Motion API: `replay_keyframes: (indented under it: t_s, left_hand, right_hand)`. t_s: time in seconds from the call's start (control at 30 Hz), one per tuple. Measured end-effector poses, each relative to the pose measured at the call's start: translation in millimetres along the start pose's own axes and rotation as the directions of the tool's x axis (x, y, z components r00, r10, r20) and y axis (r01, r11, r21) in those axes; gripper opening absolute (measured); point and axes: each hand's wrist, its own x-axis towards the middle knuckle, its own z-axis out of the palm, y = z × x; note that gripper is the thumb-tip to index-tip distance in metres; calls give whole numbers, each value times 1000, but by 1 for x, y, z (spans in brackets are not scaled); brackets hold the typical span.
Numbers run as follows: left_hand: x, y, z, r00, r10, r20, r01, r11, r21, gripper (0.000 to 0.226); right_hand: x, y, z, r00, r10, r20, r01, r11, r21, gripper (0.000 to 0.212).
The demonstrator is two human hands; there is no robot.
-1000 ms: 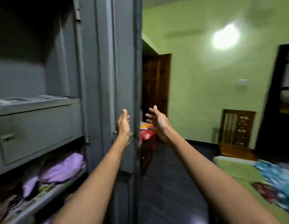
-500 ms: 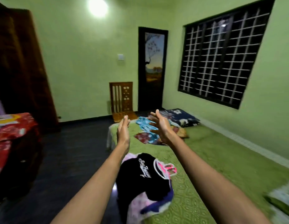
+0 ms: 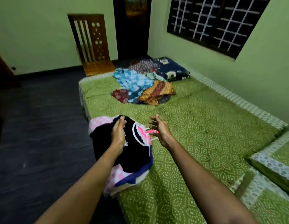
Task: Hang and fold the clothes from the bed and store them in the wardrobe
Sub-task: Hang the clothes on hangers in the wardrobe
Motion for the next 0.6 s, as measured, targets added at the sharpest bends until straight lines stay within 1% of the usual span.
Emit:
replay_keyframes:
  t_s: [0.17, 0.23, 0.3, 0.37, 0.43, 0.47, 0.53, 0.6]
  left_hand:
    - [62, -68, 6, 987, -143, -68, 148, 986, 72, 28]
    - [90, -96, 14, 969, -227, -100, 233, 971, 49, 34]
    - [103, -116, 18, 954, -283, -99, 291, 954, 78, 40]
    - [119, -139, 24, 935, -336, -113, 347, 932, 106, 40]
    - [128, -156, 29, 920, -373, -119, 386, 914, 123, 39]
    - [135, -166, 31, 915, -386, -115, 399, 906, 142, 39]
    - [145, -182, 36, 909, -401, -113, 415, 897, 155, 38]
    - [152, -194, 37, 898, -421, -127, 437, 886, 155, 33]
  right_hand:
    - [78, 72, -16, 988, 138, -67, -140, 990, -25, 22]
    - [114, 105, -23, 973, 209, -96, -214, 976, -47, 18]
    - [132, 128, -30, 955, 269, -123, -275, 961, -39, 14]
    - [157, 157, -36, 944, 291, -154, -304, 950, -67, 15]
    - [176, 188, -42, 933, 296, -204, -331, 930, -163, 25]
    - [190, 209, -46, 930, 298, -216, -342, 916, -207, 26]
    - [211, 247, -51, 924, 307, -228, -363, 892, -268, 19]
    - [214, 250, -46, 917, 320, -239, -381, 879, -286, 9]
